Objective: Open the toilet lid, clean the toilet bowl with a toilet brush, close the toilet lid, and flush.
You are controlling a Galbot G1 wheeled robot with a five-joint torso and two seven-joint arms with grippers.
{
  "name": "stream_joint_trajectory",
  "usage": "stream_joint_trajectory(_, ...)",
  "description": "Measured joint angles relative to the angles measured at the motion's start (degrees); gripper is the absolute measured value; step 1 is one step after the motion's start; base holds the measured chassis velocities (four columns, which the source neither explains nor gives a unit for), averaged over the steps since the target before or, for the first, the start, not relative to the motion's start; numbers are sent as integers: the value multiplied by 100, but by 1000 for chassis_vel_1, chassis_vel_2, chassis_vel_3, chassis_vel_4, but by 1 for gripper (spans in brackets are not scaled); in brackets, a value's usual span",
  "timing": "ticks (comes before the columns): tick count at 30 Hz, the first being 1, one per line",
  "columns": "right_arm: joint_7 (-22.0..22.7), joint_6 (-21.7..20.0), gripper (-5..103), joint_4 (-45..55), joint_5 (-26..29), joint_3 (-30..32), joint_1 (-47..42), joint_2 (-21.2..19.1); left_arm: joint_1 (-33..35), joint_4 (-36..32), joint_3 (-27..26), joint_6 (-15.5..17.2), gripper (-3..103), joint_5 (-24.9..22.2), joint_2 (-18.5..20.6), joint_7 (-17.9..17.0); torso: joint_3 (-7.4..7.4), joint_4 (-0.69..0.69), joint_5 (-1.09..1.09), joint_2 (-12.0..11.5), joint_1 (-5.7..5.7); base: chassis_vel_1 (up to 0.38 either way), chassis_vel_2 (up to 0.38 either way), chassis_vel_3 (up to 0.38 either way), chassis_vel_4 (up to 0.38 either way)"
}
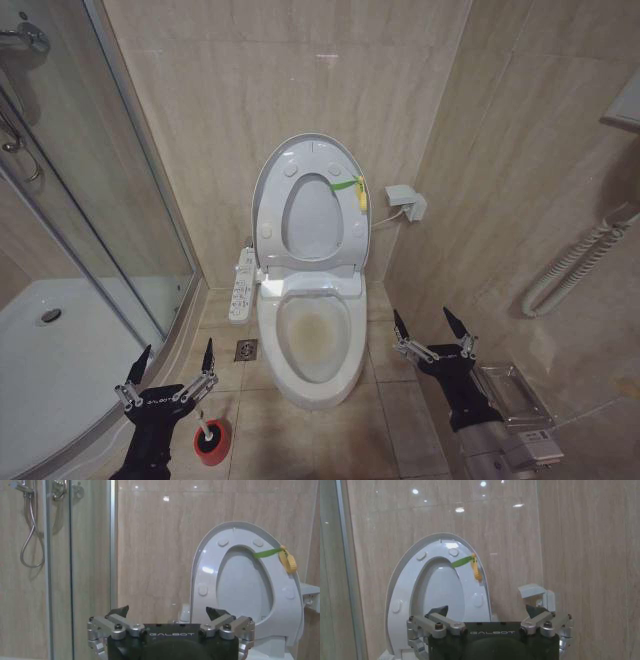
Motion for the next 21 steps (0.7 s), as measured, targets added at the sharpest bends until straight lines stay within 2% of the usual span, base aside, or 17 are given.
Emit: stream_joint_trajectory(21, 0, 0, 100, 0, 0, 0, 0, 0, -2, 11, -1, -29, 100, 51, 3, 38, 0, 0, 0, 0, 1, 0, 0, 0, 0)
